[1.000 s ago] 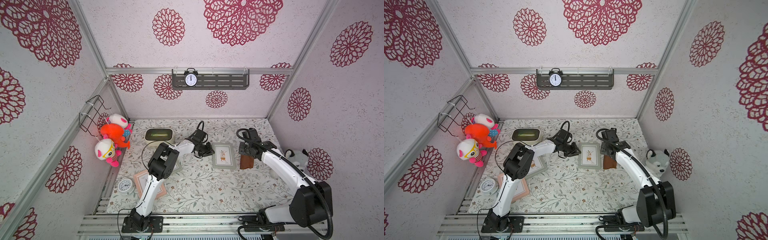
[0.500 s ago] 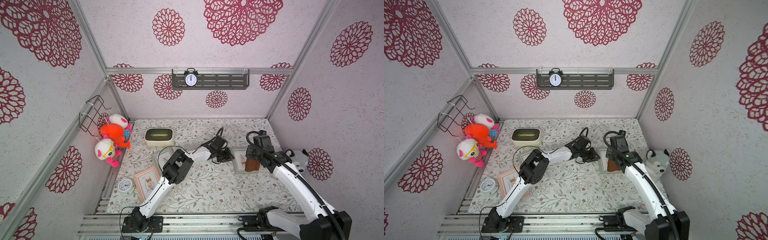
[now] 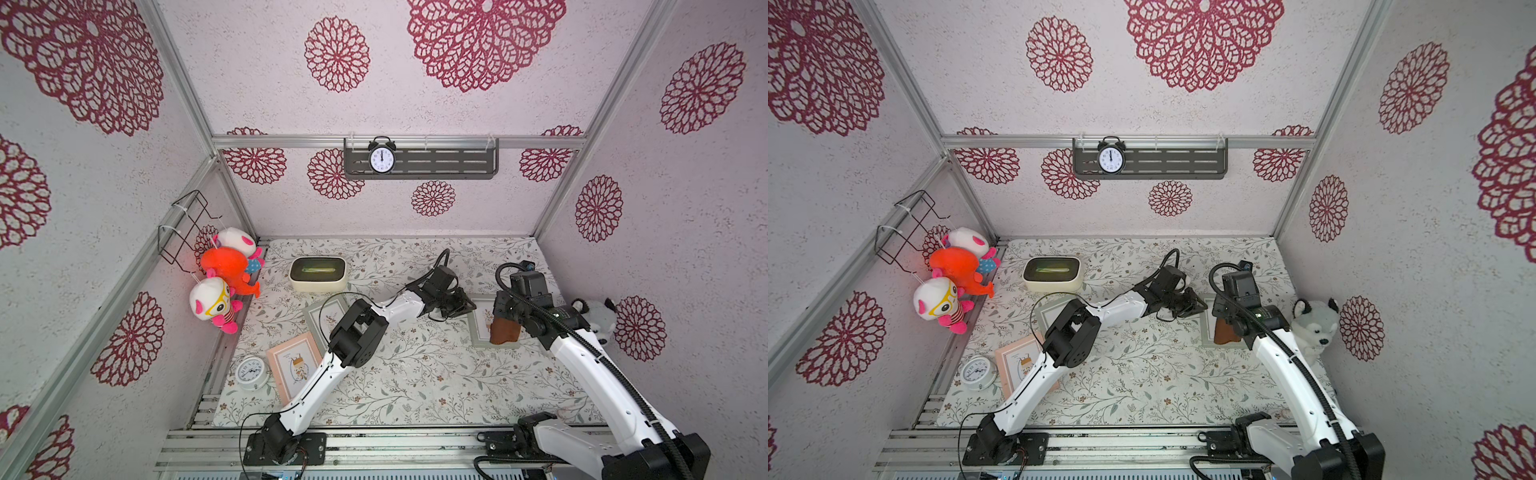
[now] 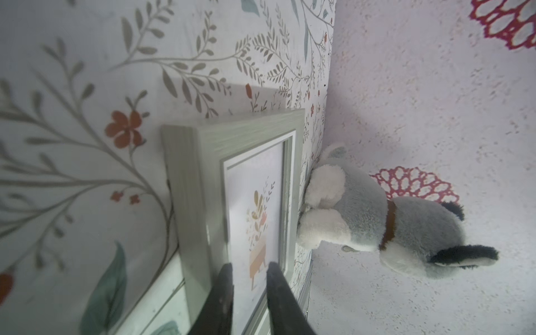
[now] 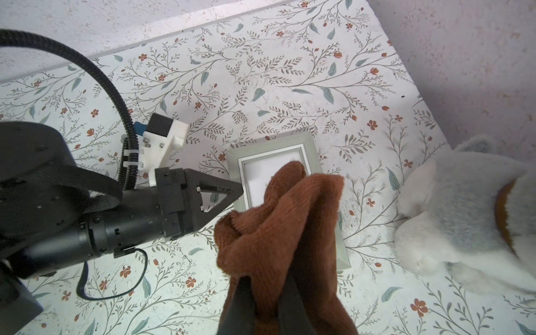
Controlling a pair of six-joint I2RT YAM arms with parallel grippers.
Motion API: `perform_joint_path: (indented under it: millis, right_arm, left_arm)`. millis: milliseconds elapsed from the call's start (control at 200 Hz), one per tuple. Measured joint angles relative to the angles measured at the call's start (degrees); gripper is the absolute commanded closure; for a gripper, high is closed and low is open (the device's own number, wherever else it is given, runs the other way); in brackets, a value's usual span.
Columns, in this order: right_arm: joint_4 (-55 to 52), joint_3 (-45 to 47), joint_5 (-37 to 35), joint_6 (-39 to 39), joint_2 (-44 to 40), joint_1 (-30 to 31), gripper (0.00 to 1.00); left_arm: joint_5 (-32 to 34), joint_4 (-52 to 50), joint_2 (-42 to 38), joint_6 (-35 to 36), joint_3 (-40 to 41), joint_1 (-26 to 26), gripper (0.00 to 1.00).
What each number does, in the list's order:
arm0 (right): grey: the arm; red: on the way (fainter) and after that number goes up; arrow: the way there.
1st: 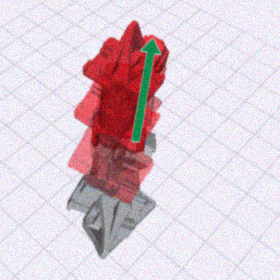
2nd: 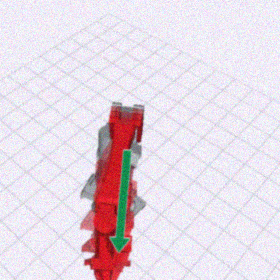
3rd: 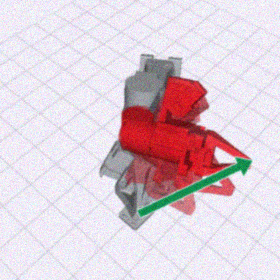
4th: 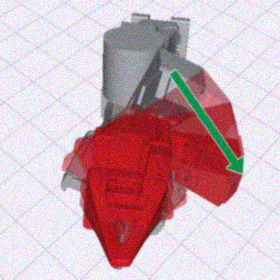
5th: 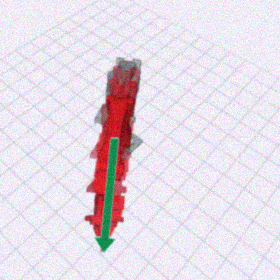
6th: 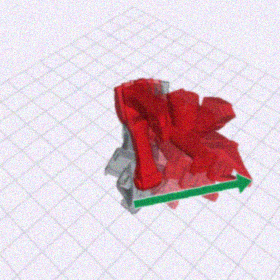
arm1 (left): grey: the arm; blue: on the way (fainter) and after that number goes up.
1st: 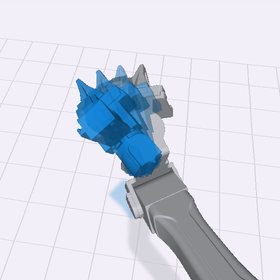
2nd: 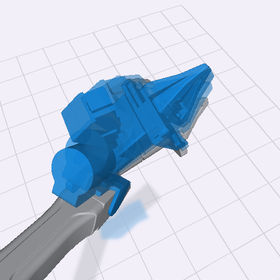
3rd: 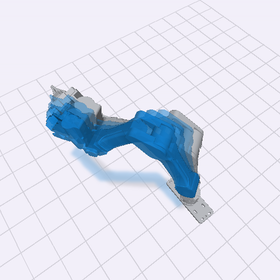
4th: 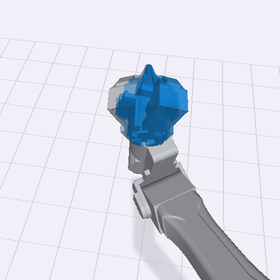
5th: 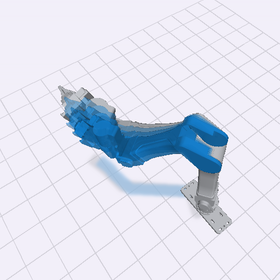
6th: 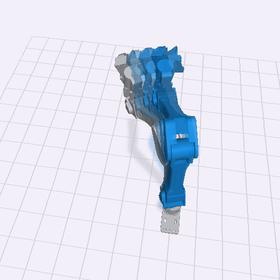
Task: Wipe the picture frame with a cloth
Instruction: Move the picture frame to the center of the board, then place the cleaning item at the center of the board.
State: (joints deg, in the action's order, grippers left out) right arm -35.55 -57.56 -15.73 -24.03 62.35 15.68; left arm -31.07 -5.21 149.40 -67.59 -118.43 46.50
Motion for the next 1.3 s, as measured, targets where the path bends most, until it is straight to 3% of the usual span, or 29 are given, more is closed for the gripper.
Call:
perform_joint_path:
  millis: [215, 440, 655, 791, 861, 946, 1111, 1301]
  right_arm:
    - [0.0, -0.8, 2.8, 0.0, 0.9, 0.0, 1.0]
    - [5.6, -1.8, 12.7, 0.3, 8.7, 1.6, 1.0]
    - [12.7, -4.6, 18.8, 0.4, 23.9, 7.2, 1.0]
    - [14.8, -7.6, 19.2, 0.3, 34.7, 9.2, 0.75]
    - [14.6, -10.7, 18.3, 0.1, 40.4, 9.3, 0.54]
    - [14.8, -13.9, 17.6, 1.2, 45.5, 9.2, 0.41]
    - [13.4, -18.5, 17.7, 2.2, 47.5, 9.2, 0.29]
    - [13.4, -21.0, 18.8, 2.6, 41.9, 8.7, 0.24]
  left_arm:
    - [3.1, -3.1, -7.3, 6.3, 8.0, -0.1, 0.68]
    - [10.7, -7.1, -27.6, 11.1, 27.1, -2.4, 0.47]
    - [23.5, -15.0, -47.6, 14.0, 44.8, -10.8, 0.22]
    - [31.4, -21.3, -55.6, 14.6, 52.2, -16.5, 0.11]
    - [33.8, -24.4, -58.2, 14.9, 54.3, -18.6, 0.06]
    - [35.9, -27.4, -60.2, 15.3, 55.4, -20.4, 0.01]
    - [39.6, -32.3, -63.0, 16.6, 55.6, -22.6, 0.02]
    - [40.4, -34.3, -65.4, 17.9, 57.9, -25.7, 0.02]
